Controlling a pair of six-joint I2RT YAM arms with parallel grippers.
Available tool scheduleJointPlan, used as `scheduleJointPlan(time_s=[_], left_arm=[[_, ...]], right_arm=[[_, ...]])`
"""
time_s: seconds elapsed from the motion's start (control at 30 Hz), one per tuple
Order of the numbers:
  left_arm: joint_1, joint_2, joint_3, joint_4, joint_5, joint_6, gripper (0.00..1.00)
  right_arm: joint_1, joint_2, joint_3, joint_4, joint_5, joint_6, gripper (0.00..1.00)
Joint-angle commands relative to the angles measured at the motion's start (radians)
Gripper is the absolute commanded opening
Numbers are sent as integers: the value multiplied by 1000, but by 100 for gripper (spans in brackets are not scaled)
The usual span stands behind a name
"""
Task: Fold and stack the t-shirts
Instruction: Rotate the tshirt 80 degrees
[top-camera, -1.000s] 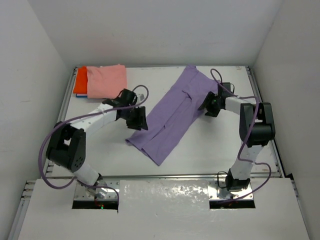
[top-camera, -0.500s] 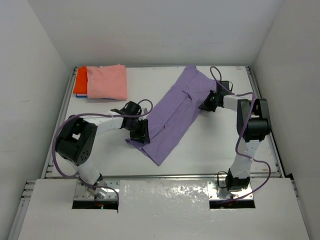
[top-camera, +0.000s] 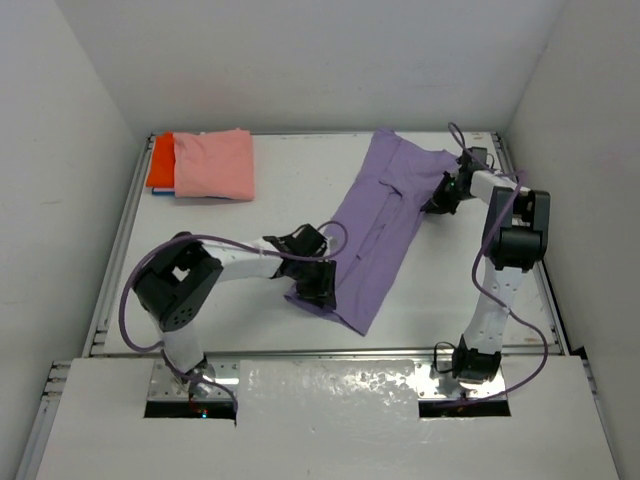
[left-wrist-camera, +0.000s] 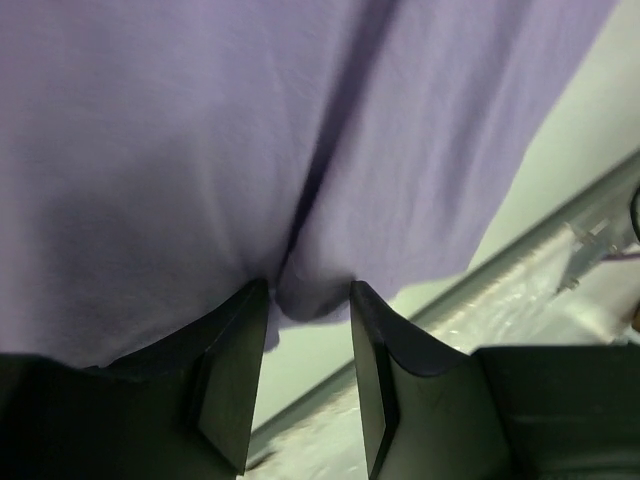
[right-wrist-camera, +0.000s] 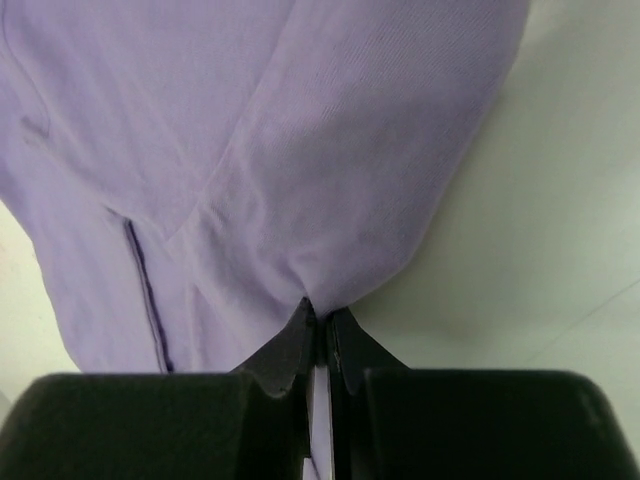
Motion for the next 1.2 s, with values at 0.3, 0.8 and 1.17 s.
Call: scheduleJointPlan(time_s=[0.3,0.8,1.17], left_arm=[[-245,113,214,119,60,-217,37],[117,-2,408,-243,-8,111,48],[182,-114,109,-170,26,176,52]], right_arm=[[-130,50,211,-185,-16,-148,25],[7,-531,-431,-151,7,-21,46],[140,-985,-887,-199,13,49,49]])
